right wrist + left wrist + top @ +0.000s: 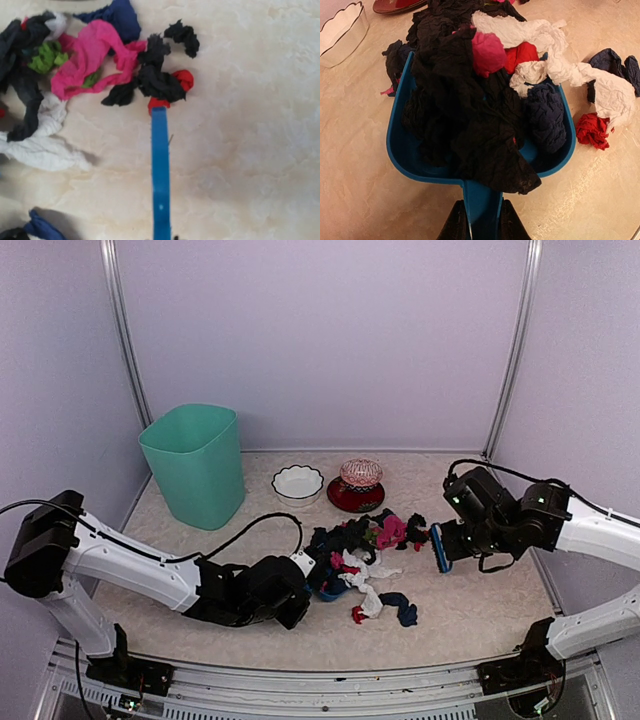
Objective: Sweep away the paper scraps from the table
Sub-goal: Sweep the paper scraps into the dustpan, then dump the paper scraps in the dustpan into the trash bin.
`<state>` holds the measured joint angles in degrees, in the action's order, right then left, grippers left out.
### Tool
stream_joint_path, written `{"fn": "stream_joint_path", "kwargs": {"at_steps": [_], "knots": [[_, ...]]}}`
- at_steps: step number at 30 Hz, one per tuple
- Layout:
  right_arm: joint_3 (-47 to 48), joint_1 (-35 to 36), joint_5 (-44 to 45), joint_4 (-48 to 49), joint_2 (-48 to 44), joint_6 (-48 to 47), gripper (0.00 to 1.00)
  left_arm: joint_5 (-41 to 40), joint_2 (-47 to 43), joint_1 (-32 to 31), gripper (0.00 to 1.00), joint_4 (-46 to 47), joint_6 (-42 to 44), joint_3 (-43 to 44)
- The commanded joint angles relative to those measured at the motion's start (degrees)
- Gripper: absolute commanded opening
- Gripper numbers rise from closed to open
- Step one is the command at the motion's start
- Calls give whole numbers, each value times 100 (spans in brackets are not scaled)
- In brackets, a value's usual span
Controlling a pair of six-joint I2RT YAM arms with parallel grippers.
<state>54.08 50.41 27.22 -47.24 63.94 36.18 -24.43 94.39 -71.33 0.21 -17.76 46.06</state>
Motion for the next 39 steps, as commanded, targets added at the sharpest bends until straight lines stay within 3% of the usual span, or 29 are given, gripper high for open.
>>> {"fn": "stream_joint_path", "kwargs": {"at_steps": [1, 23, 39], "knots": [[-248, -187, -72, 447, -191, 117, 0, -217, -247, 32, 0, 90, 37, -62], [-713, -418, -349, 967, -145, 89, 0, -832, -1058, 99, 0, -834, 122, 285], [-821, -418, -408, 1099, -146, 99, 0, -855, -1942, 417, 0, -1416, 138, 383]]}}
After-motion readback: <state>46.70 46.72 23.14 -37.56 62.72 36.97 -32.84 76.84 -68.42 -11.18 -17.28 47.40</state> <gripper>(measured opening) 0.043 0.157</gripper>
